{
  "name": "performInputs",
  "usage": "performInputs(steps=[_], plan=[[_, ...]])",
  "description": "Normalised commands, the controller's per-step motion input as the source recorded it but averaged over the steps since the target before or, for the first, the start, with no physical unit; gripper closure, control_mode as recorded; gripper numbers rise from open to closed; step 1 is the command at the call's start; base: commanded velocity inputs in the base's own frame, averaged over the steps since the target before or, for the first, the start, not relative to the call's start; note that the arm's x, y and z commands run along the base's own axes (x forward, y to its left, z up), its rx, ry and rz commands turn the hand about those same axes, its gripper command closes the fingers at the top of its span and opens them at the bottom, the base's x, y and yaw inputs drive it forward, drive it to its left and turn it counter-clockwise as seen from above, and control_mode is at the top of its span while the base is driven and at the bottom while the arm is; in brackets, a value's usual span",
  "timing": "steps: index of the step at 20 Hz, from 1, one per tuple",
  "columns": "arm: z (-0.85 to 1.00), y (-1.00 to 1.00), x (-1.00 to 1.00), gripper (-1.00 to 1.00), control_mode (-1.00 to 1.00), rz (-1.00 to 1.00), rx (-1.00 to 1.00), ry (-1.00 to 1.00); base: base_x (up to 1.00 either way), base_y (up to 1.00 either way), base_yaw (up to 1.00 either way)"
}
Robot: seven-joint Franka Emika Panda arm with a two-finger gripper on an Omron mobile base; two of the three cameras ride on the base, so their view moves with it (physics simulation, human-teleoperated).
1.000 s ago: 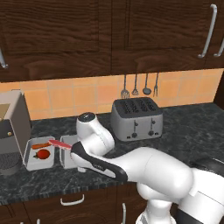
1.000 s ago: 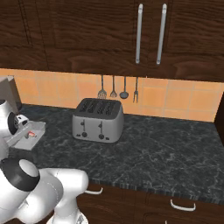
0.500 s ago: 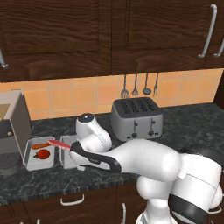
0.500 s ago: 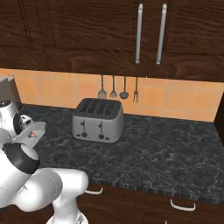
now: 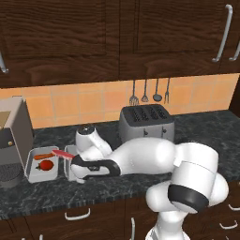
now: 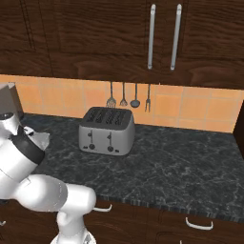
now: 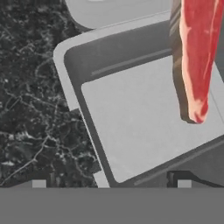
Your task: Take the meat container that has the steak and place it on the second highest rack of the freezer. Then take the vegetable container that has the tomato and carrot and place it on the highest rack of the freezer.
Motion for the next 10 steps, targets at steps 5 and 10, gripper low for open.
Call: performInputs(steps=[5, 10], plan=[[-0.26, 0.03, -0.06, -1.0, -1.0, 0.01, 0.0, 0.0, 0.0, 0.0, 0.0], [-0.4, 0.0, 0.0, -1.0, -1.0, 0.0, 0.0, 0.0, 0.0, 0.0, 0.0]])
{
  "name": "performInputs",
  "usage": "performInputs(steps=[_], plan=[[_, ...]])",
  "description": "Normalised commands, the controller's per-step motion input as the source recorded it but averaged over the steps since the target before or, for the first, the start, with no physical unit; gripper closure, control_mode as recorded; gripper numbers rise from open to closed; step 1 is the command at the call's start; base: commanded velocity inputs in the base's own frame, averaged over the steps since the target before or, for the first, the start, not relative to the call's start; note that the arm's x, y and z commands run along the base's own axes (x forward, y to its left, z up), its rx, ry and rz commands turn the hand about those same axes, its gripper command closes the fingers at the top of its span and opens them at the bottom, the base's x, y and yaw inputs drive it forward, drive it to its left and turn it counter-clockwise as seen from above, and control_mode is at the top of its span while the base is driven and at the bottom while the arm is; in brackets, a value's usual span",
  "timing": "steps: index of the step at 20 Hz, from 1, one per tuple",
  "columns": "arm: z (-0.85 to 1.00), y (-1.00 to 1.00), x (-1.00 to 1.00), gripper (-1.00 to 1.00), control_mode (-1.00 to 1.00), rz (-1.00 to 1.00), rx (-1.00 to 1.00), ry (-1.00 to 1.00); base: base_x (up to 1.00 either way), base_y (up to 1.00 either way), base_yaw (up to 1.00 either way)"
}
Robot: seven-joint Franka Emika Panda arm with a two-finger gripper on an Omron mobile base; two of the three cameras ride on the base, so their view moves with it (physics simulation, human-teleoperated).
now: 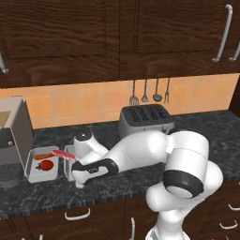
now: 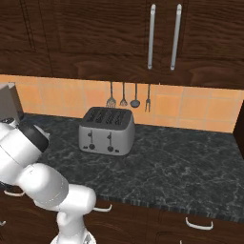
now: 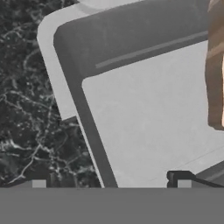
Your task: Take the meat container that has the steak and place it on the second highest rack of the freezer. Then take the vegetable container that has the tomato and carrot and place it on the highest rack of the freezer.
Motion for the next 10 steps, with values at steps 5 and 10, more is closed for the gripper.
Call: performInputs(steps=[5, 10], plan=[[-0.42, 0.01, 0.0, 1.0, -1.0, 0.0, -0.01, 0.0, 0.0, 0.0, 0.0], [-0.15, 0.0, 0.0, 1.0, -1.0, 0.01, 0.0, 0.0, 0.0, 0.0, 0.0]])
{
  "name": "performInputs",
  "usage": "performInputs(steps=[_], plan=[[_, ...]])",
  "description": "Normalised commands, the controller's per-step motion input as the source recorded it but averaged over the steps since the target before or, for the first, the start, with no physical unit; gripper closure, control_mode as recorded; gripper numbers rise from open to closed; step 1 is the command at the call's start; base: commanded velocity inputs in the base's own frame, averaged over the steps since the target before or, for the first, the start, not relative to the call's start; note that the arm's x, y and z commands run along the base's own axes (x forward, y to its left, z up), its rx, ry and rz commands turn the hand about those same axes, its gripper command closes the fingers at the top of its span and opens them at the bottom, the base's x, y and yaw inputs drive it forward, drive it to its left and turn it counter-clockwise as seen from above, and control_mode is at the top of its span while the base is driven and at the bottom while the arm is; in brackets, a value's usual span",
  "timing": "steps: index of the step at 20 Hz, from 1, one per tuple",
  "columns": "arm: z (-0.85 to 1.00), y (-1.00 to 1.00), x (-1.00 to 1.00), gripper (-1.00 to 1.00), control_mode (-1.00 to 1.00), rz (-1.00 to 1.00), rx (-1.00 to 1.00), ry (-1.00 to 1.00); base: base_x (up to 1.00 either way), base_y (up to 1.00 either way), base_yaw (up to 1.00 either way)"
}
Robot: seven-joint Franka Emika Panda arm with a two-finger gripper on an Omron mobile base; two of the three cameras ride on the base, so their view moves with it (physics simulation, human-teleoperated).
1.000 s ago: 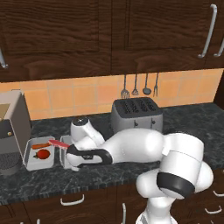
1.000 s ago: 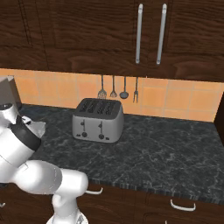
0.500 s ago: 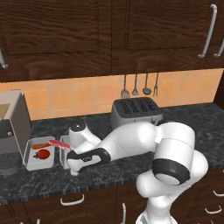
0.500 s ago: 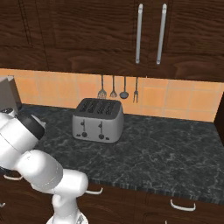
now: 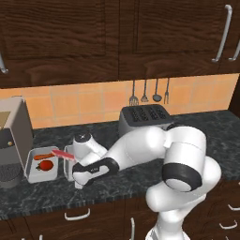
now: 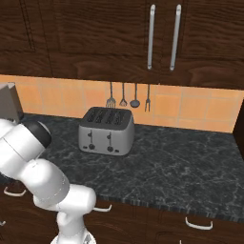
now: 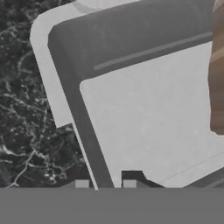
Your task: Take the meat container that has the steak and place it on the second highest rack of the freezer. Then take the vegetable container that has the tomato and carrot and place it on the highest rack of the freezer.
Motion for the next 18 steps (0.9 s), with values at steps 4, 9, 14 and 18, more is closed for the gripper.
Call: performInputs(steps=[4, 9, 14, 18], plan=[[0.03, -0.14, -0.27, 1.0, -1.0, 0.0, 0.0, -0.1, 0.0, 0.0, 0.0], [0.51, -0.4, -0.5, 1.0, -1.0, 0.0, 0.0, -0.07, 0.0, 0.0, 0.0], [0.81, -0.48, -0.39, 1.0, -1.0, 0.0, 0.01, 0.0, 0.0, 0.0, 0.0], [0.64, -0.57, -0.41, 1.0, -1.0, 0.0, 0.03, 0.0, 0.0, 0.0, 0.0]])
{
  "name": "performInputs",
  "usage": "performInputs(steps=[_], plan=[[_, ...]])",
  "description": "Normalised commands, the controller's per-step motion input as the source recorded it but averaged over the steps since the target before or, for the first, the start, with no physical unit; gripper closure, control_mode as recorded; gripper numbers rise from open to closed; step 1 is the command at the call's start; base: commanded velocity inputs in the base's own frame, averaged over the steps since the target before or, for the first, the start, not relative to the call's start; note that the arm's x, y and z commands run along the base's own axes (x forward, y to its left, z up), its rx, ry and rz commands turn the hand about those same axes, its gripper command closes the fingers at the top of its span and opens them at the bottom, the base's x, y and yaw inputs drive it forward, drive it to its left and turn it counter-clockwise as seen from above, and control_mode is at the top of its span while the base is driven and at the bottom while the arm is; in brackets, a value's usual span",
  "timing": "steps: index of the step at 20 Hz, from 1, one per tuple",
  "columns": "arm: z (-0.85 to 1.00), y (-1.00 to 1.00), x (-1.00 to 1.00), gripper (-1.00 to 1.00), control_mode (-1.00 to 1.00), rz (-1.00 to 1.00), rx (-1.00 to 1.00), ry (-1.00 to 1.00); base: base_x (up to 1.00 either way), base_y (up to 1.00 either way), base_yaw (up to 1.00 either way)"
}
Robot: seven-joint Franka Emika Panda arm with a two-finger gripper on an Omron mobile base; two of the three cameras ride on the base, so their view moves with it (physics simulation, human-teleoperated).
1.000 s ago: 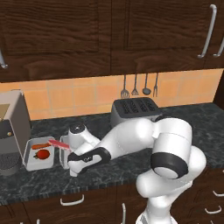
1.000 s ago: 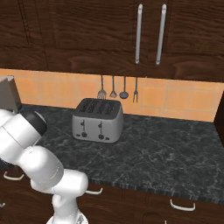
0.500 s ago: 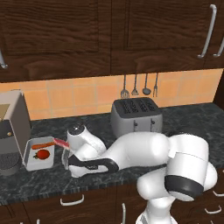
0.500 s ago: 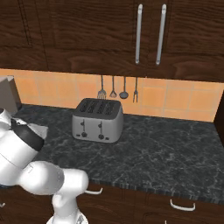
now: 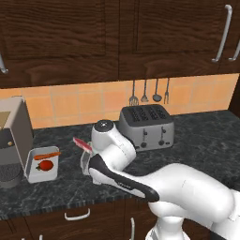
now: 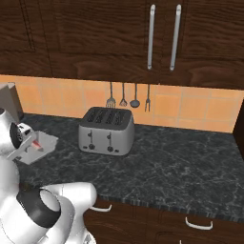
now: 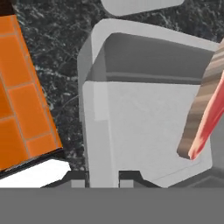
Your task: Take the meat container that has the steak and place it on the second highest rack of the freezer. Then take the vegetable container that has the tomato and carrot and place it on the highest rack of the freezer.
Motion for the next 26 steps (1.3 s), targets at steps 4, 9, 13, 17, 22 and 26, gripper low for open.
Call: performInputs(steps=[4, 9, 13, 17, 22, 26], plan=[[0.61, -0.49, -0.5, 1.0, -1.0, 0.0, 0.0, -0.07, 0.0, 0.0, 0.0], [0.6, -0.53, -0.48, 1.0, -1.0, 0.0, 0.0, -0.03, 0.0, 0.0, 0.0], [0.49, -0.59, -0.42, 1.0, -1.0, 0.0, 0.0, 0.0, 0.0, 0.0, 0.0], [0.56, -0.58, -0.31, 1.0, -1.0, 0.0, 0.0, 0.0, 0.0, 0.0, 0.0], [0.4, -0.58, -0.27, 1.0, -1.0, 0.0, 0.0, 0.0, 0.0, 0.0, 0.0], [0.22, -0.41, -0.13, 1.0, -1.0, 0.01, -0.02, 0.0, 0.0, 0.0, 0.0]])
